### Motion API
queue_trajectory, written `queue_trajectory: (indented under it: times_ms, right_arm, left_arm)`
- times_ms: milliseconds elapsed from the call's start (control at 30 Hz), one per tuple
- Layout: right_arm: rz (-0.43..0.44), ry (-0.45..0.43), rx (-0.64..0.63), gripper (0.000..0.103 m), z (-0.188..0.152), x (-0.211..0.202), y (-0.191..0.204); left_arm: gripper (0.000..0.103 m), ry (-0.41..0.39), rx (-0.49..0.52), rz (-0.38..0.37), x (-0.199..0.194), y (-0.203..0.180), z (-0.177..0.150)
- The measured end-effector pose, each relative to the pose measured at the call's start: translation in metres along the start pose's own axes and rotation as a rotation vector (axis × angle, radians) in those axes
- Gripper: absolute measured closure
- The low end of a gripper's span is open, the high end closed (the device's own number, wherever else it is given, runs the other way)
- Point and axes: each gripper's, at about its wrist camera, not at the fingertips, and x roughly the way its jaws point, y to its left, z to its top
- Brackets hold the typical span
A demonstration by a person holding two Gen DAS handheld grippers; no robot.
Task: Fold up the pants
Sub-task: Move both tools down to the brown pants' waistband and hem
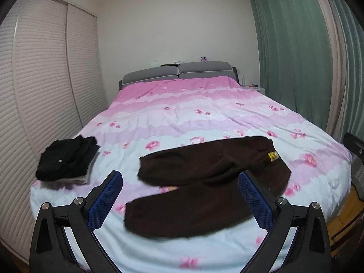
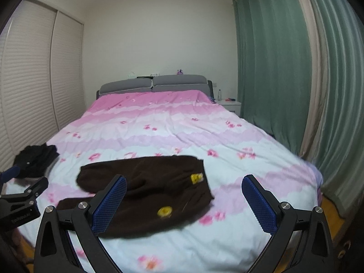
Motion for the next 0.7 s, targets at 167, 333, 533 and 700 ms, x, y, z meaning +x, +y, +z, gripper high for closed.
queue_trajectory:
  times_ms: [167,333,533,700]
  right_arm:
    - [0.011,0.038,-0.045,0.001,0.026,0.069,-0.008]
    - [0.058,0.122,-0.105,0.001,0.041,0.150,-0.013]
    - [0.128,0.218,-0.203,0.001,0.043,0.239,-0.011]
    - [0.213,0.311,-0.265,0.001,0.039,0.315,-0.009]
  left_arm:
    - [0.000,0.012,0.009,-0.004,0.064,-0.014,0.024]
    - [0.000,0.046,0.033,-0.033,0.135,-0.034,0.046]
    - [0.000,0.096,0.076,-0.070,0.213,-0.059,0.061]
    - [0.000,0.159,0.098,-0.092,0.277,-0.080,0.064]
